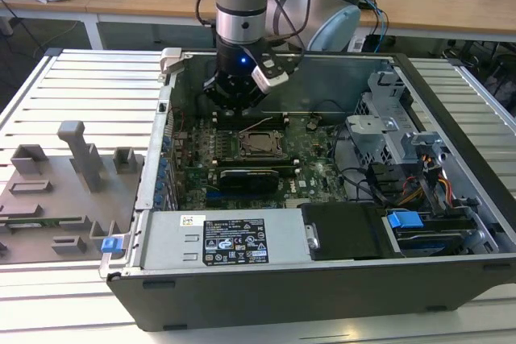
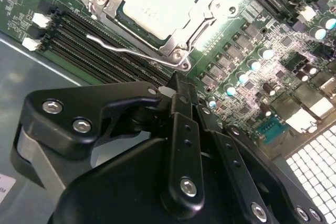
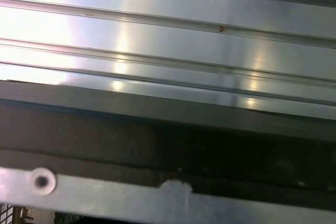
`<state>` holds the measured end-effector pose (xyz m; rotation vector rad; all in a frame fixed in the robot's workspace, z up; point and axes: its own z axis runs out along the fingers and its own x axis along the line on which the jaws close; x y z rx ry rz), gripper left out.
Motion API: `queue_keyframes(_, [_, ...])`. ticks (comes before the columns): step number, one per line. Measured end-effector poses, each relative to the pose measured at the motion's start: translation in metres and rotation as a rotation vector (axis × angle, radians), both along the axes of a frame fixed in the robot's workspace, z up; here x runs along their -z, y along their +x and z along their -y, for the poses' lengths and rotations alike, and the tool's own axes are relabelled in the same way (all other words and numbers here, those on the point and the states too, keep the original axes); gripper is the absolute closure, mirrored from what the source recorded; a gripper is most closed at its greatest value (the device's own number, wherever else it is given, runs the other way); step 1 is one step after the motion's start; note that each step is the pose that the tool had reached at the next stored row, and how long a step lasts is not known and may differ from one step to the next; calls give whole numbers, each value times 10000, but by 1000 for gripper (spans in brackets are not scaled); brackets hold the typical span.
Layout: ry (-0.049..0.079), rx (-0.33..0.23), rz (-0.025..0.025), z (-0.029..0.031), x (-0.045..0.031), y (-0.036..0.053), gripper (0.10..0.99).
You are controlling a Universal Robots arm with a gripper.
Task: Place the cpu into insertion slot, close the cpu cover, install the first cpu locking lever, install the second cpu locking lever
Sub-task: 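Install the first cpu locking lever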
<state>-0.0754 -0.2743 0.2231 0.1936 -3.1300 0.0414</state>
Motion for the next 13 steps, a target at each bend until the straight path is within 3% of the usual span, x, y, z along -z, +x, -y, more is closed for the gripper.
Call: queue_keyframes(13, [3, 0, -3, 0, 68, 125, 980])
